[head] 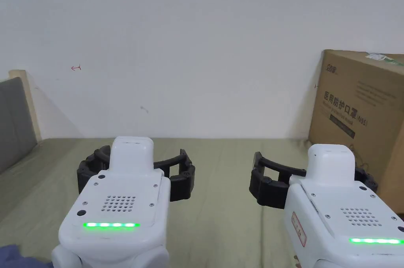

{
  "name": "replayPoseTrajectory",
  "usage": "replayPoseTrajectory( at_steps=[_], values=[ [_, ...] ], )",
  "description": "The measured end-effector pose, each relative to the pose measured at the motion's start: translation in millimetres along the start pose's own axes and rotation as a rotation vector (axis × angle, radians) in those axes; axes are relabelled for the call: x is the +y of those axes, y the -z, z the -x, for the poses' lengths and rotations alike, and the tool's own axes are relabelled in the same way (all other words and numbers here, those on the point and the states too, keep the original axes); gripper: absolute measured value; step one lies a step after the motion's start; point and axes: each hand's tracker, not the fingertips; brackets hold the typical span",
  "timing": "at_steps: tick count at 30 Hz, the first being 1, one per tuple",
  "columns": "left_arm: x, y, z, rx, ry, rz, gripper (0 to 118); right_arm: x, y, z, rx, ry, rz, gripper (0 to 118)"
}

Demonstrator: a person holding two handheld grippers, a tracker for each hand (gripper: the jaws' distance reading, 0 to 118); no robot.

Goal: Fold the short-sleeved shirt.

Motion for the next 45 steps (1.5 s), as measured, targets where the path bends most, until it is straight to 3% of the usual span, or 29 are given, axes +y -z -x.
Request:
replayPoseTrajectory(
  at_steps=[31, 45],
  values=[
    [-3.2, -8.5, -7.4, -0.013, 0.048, -0.009, 114, -4.4, -5.8, 2.9, -0.004, -0.015, 0.005, 118],
    [-6.1, -1.6, 2.7, -0.006, -0.053, 0.073, 112, -4.2, -10.3, 3.4, -0.016, -0.019, -0.075, 118]
  ],
)
